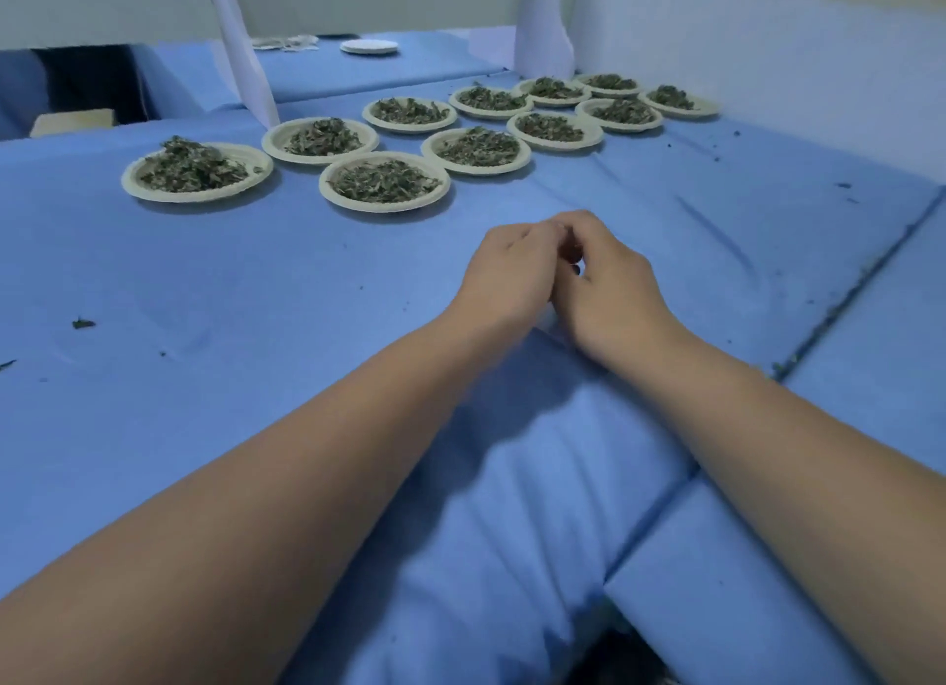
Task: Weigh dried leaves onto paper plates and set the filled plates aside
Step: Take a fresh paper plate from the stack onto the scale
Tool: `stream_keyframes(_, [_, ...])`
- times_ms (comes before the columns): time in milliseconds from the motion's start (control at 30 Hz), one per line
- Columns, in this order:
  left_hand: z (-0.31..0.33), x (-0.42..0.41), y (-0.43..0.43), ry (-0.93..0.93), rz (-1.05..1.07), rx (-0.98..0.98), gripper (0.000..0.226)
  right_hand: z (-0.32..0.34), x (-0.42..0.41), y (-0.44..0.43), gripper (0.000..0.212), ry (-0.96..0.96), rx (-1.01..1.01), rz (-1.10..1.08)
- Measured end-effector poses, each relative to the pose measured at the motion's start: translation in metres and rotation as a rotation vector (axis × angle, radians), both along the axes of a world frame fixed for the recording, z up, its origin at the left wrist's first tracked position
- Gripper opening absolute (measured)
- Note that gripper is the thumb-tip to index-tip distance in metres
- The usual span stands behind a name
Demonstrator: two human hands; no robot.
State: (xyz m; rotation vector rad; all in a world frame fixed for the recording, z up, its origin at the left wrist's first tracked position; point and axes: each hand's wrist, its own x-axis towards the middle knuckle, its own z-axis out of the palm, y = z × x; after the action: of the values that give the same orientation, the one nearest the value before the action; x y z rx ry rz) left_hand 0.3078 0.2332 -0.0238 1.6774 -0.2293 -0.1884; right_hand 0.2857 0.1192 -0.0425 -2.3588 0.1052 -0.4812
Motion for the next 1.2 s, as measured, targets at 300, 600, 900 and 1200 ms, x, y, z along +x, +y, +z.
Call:
stream_keyframes(300, [0.011,-0.123,-0.11,-0.176,-0.326,-0.032,0.043,0.027,-0.168,-0.116,0.037,-0.001,-0.058,-0.165])
stream_keyframes(600, [0.021,-0.239,-0.24,-0.212,-0.579,-0.046,0.047,0.043,-0.339,-0.225,0.045,-0.031,-0.144,-0.465])
stream_keyframes(900, [0.022,-0.297,-0.337,-0.702,-0.787,0.074,0.06,0.016,-0.474,-0.331,0.046,-0.028,-0.29,-0.882])
stream_keyframes(1200, [0.074,-0.305,-0.431,-1.366,-0.746,0.492,0.064,0.012,-0.49,-0.34,0.043,-0.001,-0.288,-0.889])
